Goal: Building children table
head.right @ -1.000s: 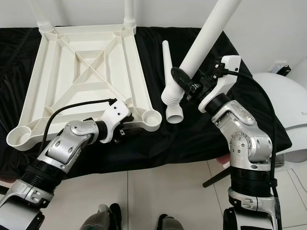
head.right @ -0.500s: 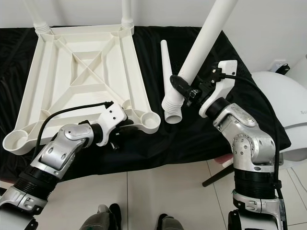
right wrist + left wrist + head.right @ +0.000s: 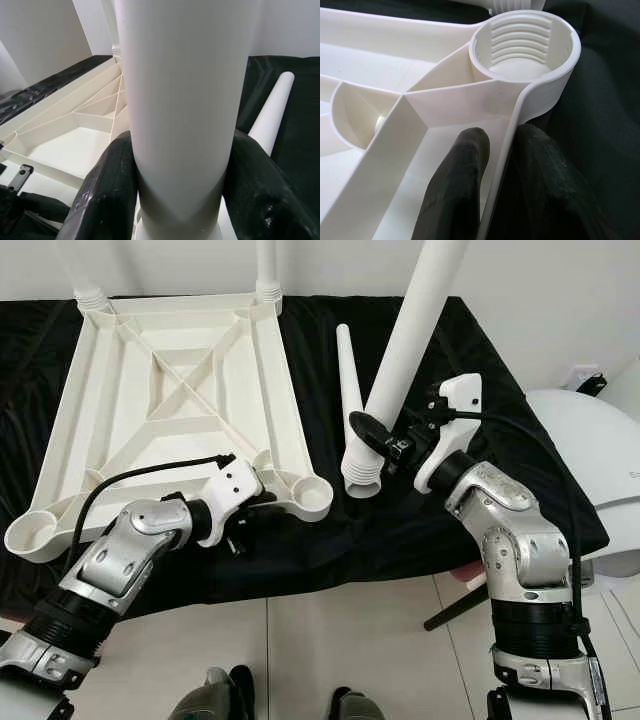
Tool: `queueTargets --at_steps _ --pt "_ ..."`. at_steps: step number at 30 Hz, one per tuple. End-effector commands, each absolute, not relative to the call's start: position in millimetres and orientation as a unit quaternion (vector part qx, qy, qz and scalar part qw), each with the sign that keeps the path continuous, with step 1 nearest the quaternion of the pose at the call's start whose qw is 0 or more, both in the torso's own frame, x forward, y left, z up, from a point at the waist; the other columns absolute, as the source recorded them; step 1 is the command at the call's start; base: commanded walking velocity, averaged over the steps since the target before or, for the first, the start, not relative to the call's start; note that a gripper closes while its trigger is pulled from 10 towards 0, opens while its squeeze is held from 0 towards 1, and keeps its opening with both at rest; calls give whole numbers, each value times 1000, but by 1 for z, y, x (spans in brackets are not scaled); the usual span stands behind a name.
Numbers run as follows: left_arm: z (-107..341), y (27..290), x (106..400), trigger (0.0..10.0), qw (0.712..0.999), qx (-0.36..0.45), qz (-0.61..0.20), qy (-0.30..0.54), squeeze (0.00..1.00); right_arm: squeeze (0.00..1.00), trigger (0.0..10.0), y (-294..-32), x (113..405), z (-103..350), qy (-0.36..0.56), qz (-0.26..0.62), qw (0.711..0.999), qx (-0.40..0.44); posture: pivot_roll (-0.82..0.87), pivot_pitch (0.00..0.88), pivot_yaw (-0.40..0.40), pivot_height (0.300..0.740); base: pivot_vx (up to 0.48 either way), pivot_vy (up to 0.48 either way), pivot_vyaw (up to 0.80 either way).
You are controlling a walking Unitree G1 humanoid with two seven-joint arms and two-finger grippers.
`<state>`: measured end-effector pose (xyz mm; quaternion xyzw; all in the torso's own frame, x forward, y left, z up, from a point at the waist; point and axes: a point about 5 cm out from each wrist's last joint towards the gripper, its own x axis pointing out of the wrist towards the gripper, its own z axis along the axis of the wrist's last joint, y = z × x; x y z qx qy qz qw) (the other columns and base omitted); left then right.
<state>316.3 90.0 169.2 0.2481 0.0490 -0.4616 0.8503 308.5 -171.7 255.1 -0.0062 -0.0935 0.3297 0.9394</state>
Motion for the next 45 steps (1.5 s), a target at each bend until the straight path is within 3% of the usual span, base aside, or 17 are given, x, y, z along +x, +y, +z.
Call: queueTargets --at_steps 1,8,12,23,45 --pt "165 87 311 10000 838 251 -482 58 0 0 10000 -171 309 261 -109 327 939 -12 -38 188 -9 740 0 0 0" --pt "170 84 307 10000 841 247 -479 44 0 0 10000 -162 317 259 -123 309 943 -14 -28 191 -22 740 0 0 0" --pt "171 83 303 10000 841 247 -480 44 0 0 10000 -151 310 255 -116 393 912 17 -27 195 -25 740 0 0 0" --pt "174 80 298 10000 841 242 -482 39 0 0 10000 -141 297 244 -118 460 880 2 -29 201 -33 740 0 0 0" --pt "178 72 290 10000 839 233 -490 35 0 0 10000 -134 301 217 -91 479 873 7 -30 214 -41 740 0 0 0"
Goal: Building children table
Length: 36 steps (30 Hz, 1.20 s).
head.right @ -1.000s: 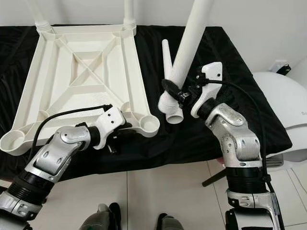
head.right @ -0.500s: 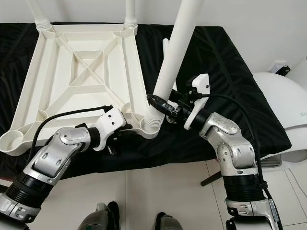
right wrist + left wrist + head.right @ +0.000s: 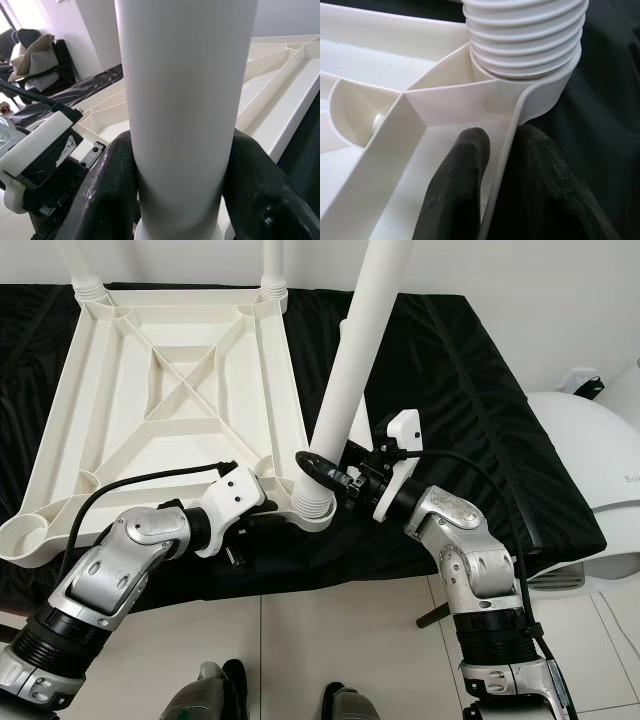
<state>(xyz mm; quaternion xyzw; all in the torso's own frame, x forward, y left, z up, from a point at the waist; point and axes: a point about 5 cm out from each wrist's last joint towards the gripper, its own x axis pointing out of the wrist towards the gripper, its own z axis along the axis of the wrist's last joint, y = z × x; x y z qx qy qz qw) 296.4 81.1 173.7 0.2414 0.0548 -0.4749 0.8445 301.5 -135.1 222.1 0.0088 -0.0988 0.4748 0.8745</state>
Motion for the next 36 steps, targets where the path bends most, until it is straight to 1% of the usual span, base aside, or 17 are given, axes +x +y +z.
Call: queueTargets --at_steps 1,11,17,25,33,36 --pt "178 72 289 10000 839 233 -490 35 0 0 10000 -133 301 216 -90 481 872 6 -30 214 -41 740 0 0 0" --pt "178 71 288 10000 839 233 -490 37 0 0 10000 -133 303 214 -90 481 872 1 -30 218 -40 740 0 0 0" --pt "178 71 287 10000 839 231 -492 40 0 0 10000 -135 304 207 -76 486 870 -28 -33 231 -39 740 0 0 0" --pt "179 72 286 10000 839 230 -492 40 0 0 10000 -136 301 201 -68 486 871 -33 -32 237 -37 740 0 0 0" --pt "179 72 286 10000 839 230 -492 40 0 0 10000 -133 296 199 -73 498 864 -36 -34 242 -35 740 0 0 0" --pt "181 72 286 10000 839 229 -491 38 0 0 10000 -129 290 195 -70 512 855 -42 -34 244 -36 740 0 0 0"
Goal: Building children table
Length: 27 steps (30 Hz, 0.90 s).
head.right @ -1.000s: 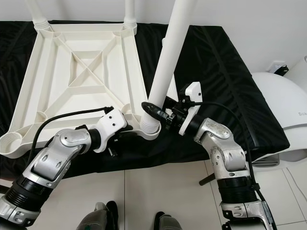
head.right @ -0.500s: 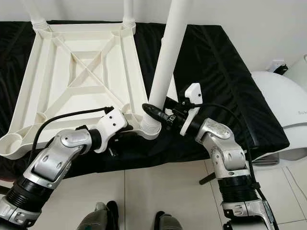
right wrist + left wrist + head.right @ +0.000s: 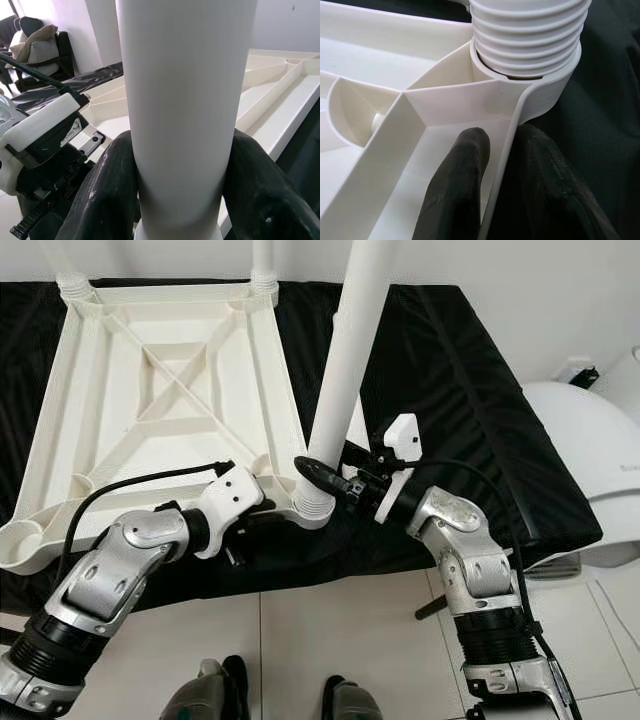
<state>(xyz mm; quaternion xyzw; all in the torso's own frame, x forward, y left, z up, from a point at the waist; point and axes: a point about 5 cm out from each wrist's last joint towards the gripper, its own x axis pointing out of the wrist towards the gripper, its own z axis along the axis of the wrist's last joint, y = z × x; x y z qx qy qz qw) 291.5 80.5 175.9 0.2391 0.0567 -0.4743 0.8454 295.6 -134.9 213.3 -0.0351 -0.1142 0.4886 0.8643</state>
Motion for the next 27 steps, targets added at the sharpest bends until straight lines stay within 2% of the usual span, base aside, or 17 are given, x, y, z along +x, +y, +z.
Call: queueTargets --at_steps 1,27 --pt "181 72 286 10000 839 229 -491 38 0 0 10000 -129 290 195 -70 512 855 -42 -34 244 -36 740 0 0 0" --pt "182 70 281 10000 842 223 -489 36 0 0 10000 -118 283 184 -54 550 832 -52 -28 249 -50 740 0 0 0"
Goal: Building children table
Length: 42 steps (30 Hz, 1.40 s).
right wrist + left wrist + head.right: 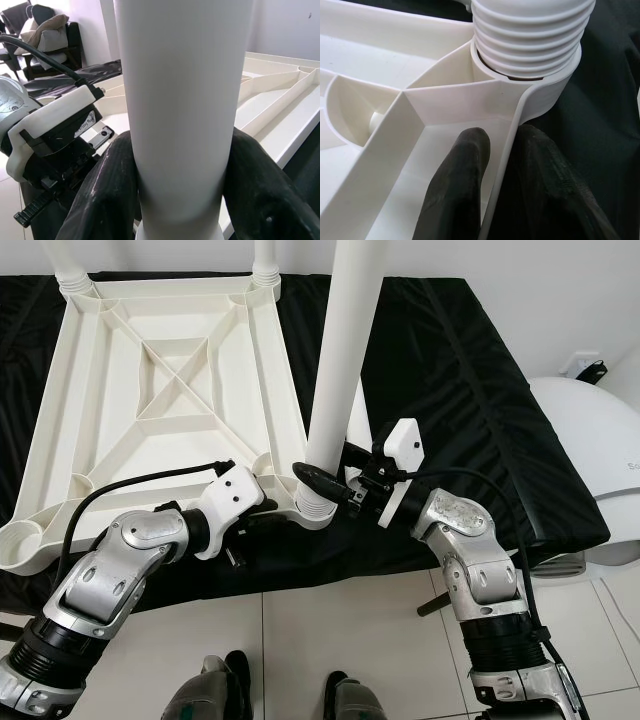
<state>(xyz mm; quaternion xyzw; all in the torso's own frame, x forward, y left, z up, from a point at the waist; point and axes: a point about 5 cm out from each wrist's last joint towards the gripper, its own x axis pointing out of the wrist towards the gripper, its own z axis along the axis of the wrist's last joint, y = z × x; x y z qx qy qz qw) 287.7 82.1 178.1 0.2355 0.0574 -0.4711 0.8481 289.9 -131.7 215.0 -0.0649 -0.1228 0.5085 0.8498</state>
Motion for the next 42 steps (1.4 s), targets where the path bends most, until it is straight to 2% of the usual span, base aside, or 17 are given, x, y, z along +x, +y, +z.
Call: queueTargets --at_steps 1,16,28,42 --pt "182 70 281 10000 842 222 -490 36 0 0 10000 -119 283 182 -51 551 831 -52 -30 250 -48 740 0 0 0" --pt "183 68 278 10000 840 222 -494 35 0 0 10000 -125 289 172 -36 540 840 -48 -28 249 -49 740 0 0 0" --pt "184 69 278 10000 841 220 -493 34 0 0 10000 -122 297 173 -39 495 867 -36 -28 259 -48 740 0 0 0" --pt "186 69 278 10000 841 220 -493 31 0 0 10000 -122 293 170 -42 483 874 -28 -30 260 -46 740 0 0 0"
